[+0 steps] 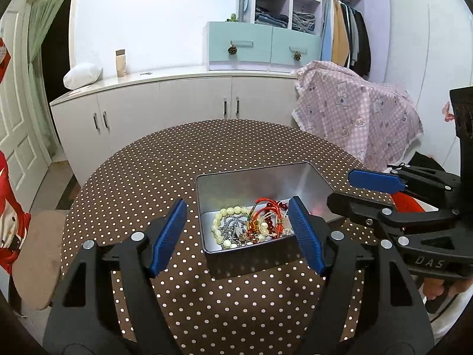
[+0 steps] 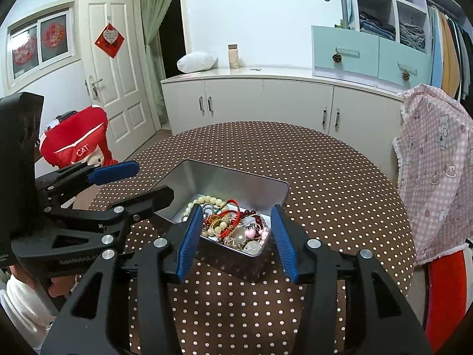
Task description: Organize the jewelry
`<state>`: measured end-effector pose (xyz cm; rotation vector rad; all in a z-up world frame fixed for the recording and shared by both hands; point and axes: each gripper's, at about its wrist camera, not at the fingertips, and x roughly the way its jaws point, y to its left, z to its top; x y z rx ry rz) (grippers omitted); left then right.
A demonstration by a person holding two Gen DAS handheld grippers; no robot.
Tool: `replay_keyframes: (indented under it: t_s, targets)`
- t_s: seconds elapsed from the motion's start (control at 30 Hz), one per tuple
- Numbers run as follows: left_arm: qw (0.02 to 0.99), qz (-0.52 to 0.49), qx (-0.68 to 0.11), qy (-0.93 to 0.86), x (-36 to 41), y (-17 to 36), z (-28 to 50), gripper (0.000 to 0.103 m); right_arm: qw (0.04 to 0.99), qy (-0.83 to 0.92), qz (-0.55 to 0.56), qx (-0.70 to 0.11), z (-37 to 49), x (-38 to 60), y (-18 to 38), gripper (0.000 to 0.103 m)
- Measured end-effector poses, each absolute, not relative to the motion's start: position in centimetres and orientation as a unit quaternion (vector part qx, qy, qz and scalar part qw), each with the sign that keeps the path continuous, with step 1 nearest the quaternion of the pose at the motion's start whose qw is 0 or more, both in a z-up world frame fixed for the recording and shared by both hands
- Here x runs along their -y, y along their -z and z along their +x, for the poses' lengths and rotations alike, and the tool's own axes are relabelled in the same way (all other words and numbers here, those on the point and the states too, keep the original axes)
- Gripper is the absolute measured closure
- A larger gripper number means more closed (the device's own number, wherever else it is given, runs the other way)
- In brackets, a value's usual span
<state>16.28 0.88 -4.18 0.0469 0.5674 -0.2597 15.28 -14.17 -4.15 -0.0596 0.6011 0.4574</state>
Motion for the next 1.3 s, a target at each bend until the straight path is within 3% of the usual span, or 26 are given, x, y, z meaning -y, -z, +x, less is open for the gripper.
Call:
replay_keyframes:
  t_s: [0.37,0.63,0.73,0.93,1.3]
  targets:
    - [0.958,0.025,-0.267,0.104,-0.4,4.3,14.1,0.030,0.932,-0.217,-0.021,-0.288,13.1,14.6,4.5,0.048]
    - [0.962,0.026,-0.263,0.072,-0.2,4.6,12.2,0.028,0.936,-0.202,-0.018,-0.288,11.2,14.7,4.9,0.028]
    - [0.966,0.030,-0.254,0.049,-0.3,4.6,11.1,0.019,0.941,-0.192,-0.014,-0.278,10.0,14.9,4.8,0.020]
    - [0.970,0.029,-0.240,0.032,-0.3,4.4,8.8,0.018,0.949,-0.177,-0.013,-0.259,7.8,15.1,4.5,0.011]
    - [0.982,0.032,-0.188,0.009,0.4,2.2,4.3,0.014,0.966,-0.153,-0.030,-0.204,3.4,15.3,3.4,0.008]
